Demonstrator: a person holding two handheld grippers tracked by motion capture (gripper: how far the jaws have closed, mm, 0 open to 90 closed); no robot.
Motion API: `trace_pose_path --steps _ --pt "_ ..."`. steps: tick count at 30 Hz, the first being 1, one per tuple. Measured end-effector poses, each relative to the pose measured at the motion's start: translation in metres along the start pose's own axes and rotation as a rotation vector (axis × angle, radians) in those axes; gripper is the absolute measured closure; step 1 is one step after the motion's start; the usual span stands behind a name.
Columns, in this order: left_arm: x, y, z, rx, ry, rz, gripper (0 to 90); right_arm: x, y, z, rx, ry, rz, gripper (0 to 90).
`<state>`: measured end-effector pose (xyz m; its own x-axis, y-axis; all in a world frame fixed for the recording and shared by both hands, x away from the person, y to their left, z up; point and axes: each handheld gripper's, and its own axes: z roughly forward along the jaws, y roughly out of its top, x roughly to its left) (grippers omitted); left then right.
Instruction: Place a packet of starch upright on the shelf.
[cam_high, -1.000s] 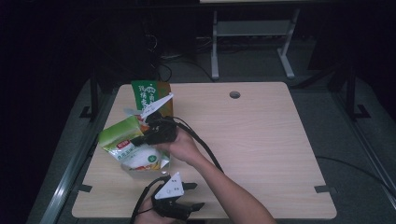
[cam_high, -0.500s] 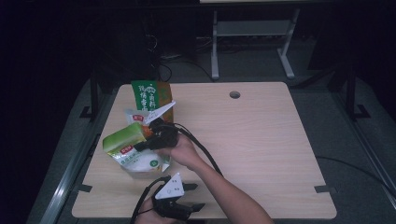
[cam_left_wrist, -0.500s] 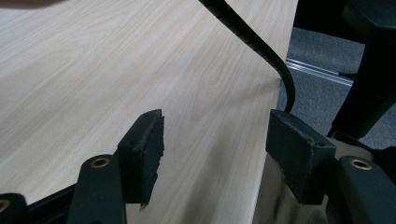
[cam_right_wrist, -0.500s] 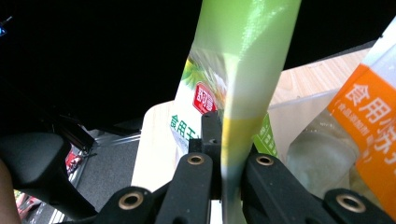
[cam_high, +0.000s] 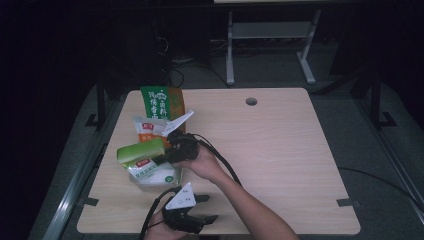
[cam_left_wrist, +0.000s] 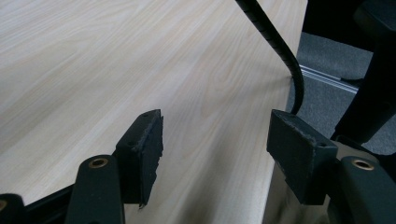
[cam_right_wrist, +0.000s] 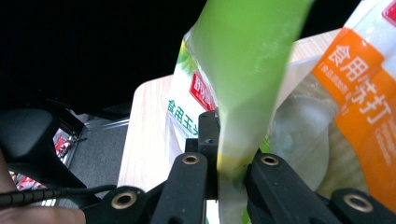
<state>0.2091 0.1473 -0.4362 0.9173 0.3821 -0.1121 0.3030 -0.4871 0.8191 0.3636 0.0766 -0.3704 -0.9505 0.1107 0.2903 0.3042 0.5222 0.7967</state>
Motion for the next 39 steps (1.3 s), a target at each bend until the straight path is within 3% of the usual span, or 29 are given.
trace_pose_path --steps 12,20,30,35,39 --pt "0.005 -0.001 -0.002 -0.007 0.019 -0.018 34.6 -0.003 -0.010 -0.002 0.010 0.004 0.012 88.7" --pt "0.008 -0.001 -0.004 -0.012 0.032 -0.025 33.6 -0.001 -0.011 -0.013 -0.008 -0.008 0.013 74.1" --pt "0.011 -0.001 -0.004 -0.009 0.046 -0.034 31.2 -0.001 -0.015 -0.042 -0.036 -0.023 0.028 61.7" --pt "0.014 -0.001 -0.005 0.001 0.051 -0.031 31.4 -0.004 -0.023 -0.057 -0.066 -0.021 0.051 55.8" --pt "0.015 -0.001 -0.006 0.003 0.054 -0.024 31.3 -0.008 -0.033 -0.068 -0.071 -0.046 0.070 52.2"
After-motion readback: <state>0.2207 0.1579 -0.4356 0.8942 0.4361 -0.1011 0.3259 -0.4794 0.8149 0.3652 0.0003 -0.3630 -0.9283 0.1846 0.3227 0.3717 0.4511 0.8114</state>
